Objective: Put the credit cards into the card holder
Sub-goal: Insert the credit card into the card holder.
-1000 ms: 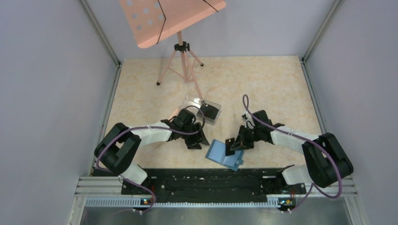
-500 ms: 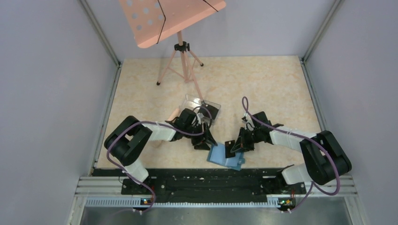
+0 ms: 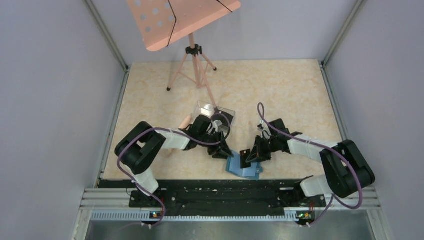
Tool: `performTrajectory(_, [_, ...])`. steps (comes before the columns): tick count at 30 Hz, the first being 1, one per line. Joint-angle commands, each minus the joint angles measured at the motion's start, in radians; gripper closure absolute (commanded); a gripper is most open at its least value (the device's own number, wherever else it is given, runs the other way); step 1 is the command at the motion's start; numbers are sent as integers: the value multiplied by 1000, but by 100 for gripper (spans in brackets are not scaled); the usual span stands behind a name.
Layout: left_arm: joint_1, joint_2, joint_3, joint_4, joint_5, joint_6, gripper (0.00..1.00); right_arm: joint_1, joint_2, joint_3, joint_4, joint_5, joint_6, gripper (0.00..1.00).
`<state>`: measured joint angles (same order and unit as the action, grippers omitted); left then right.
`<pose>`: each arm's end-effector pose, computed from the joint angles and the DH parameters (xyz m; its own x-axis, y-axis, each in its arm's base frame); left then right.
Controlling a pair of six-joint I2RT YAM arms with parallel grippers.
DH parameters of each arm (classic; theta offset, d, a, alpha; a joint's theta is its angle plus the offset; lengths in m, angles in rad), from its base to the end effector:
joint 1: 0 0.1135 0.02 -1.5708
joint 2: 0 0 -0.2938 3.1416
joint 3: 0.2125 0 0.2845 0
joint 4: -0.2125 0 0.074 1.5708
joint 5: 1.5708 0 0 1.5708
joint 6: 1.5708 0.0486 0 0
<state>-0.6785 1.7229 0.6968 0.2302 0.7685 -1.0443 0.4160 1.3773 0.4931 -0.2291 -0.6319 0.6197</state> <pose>0.2405 -0.2373 0.1193 -0.9970 0.0053 0.0778 -0.0639 0.5156 -0.8544 0.2045 0.1217 0.1232 -0.9960 0.0723 -0.0518 0.0169 0.7256 0.6879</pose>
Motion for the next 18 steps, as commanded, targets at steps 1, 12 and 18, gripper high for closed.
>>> performTrajectory(1, [-26,16,82,-117,-87,76,65,0,12,28,-12,69,-39,100])
performTrajectory(12, [-21,-59,9,-132,-296,-4,100,0,-27,113,-57,97,-75,100])
performTrajectory(18, [-15,-160,-84,-67,-432,-109,100,1,-64,143,-17,97,-64,100])
